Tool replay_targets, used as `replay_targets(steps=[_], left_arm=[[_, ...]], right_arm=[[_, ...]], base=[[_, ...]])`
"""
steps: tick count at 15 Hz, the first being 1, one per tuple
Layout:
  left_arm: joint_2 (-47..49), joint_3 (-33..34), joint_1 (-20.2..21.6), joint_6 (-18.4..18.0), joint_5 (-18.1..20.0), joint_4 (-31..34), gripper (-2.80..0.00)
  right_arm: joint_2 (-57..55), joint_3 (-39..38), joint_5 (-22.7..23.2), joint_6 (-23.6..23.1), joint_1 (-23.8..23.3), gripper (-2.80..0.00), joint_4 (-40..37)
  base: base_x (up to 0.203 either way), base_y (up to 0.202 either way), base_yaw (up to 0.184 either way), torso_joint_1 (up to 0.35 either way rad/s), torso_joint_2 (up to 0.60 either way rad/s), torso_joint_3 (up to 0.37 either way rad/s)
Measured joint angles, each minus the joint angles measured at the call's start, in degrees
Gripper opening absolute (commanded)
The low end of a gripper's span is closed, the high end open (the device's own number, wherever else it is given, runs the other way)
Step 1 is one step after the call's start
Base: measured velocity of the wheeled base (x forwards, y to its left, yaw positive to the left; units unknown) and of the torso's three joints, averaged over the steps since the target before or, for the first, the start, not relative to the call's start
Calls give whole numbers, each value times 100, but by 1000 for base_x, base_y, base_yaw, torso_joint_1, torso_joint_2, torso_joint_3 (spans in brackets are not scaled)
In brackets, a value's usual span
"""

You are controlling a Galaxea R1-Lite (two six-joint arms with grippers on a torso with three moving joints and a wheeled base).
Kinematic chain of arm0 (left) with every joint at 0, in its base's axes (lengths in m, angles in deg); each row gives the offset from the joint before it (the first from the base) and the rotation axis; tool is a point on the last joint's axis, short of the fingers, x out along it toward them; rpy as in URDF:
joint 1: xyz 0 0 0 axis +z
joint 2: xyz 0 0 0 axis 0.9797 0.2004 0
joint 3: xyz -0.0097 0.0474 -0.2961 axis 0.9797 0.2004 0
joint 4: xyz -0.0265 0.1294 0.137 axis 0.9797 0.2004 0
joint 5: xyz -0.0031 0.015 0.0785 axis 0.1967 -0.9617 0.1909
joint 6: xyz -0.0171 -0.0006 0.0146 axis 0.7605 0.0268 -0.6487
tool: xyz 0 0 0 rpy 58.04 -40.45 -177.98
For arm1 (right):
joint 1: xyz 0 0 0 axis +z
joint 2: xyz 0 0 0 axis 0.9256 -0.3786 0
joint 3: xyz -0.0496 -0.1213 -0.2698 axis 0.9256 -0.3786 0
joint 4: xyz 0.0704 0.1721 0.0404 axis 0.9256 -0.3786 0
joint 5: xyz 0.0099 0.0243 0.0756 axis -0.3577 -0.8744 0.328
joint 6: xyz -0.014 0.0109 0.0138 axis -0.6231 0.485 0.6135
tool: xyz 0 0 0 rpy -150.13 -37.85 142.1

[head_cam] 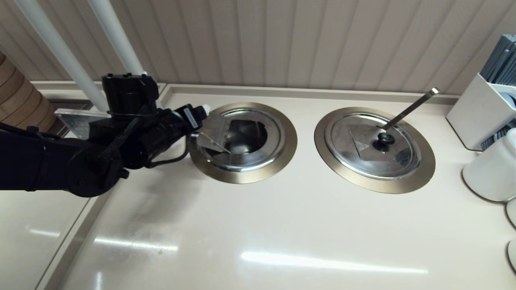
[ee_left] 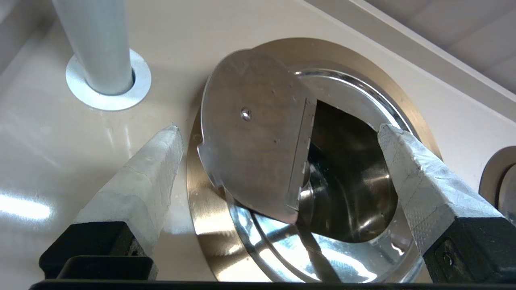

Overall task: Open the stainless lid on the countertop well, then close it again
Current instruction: Close the lid

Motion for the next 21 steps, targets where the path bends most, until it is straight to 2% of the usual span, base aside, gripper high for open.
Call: replay_targets(steps=[7, 10, 13, 21], left_arm=[[118, 186, 232, 141, 2, -40, 0], [523, 158, 309, 125, 37, -668, 0], [1095, -113, 332, -84, 69, -1336, 0], [1387, -504, 303, -108, 101, -1298, 0]], right_arm=[[0, 0, 2, -1, 0, -280, 0], [0, 0, 6, 3, 0, -280, 0], [0, 0, 4, -1, 0, -280, 0], [0, 0, 2, 0, 0, -280, 0]], base=[[0, 0, 0, 0, 0, 0], [0, 0, 0, 0, 0, 0], [0, 0, 0, 0, 0, 0], [0, 0, 0, 0, 0, 0]])
